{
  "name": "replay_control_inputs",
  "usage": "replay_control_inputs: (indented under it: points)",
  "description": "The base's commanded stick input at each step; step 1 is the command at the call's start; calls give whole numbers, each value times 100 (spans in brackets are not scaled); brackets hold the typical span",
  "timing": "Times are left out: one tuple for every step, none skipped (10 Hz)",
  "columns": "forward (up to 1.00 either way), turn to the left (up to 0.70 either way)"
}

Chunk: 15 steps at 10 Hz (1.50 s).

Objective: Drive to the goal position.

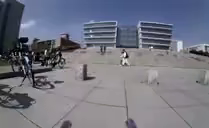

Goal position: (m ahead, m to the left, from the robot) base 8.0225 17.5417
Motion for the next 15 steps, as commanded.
replay_control_inputs:
  points:
    - [100, 0]
    - [100, 0]
    - [100, 0]
    - [100, 0]
    - [100, 0]
    - [100, 0]
    - [100, -1]
    - [100, -9]
    - [100, -11]
    - [100, -2]
    - [100, -4]
    - [100, -32]
    - [100, -40]
    - [100, -29]
    - [100, -10]
